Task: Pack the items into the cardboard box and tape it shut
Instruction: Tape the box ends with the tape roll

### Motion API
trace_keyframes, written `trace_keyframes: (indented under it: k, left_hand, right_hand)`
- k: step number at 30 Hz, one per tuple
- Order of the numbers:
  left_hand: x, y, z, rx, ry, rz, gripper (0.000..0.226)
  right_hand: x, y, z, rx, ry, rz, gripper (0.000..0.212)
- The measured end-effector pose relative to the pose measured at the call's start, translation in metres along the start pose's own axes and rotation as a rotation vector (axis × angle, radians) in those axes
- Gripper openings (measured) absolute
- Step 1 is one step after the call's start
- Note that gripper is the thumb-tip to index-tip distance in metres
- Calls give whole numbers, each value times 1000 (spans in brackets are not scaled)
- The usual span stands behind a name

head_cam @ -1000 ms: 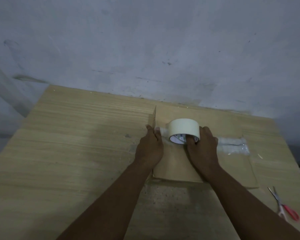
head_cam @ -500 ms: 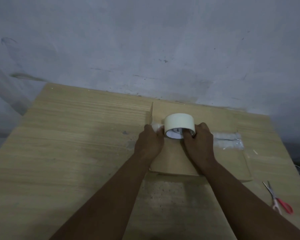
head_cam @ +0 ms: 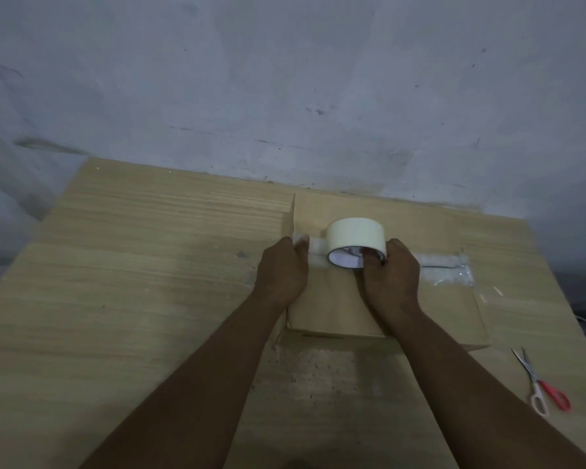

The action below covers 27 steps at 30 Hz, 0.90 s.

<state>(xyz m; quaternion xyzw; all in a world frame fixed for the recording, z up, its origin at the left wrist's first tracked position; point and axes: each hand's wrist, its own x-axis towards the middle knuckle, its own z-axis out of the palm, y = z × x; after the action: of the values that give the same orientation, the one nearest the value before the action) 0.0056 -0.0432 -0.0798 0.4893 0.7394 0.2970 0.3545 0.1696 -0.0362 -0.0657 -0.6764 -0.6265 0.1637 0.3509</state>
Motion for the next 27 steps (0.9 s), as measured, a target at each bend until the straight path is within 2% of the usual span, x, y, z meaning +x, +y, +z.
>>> trace_keyframes:
  k: [7, 13, 17, 21, 27]
  left_hand:
    - [-1, 3, -5, 130, 80, 63, 53]
    - [-6, 9, -1, 65, -41, -55, 66]
    - [0, 10, -2, 7, -48, -62, 61]
    - [0, 8, -2, 31, -39, -26, 55]
    - [2, 1, -5, 58, 55, 41, 46]
  right_hand:
    - [0, -1, -8, -28, 2, -13, 36]
    - [0, -2, 1, -149, -33, 40, 32]
    - [2, 0, 4, -192, -51, 29, 27]
    - [0, 0, 0, -103, -38, -29, 22]
    - [6, 13, -20, -41, 27, -47, 24]
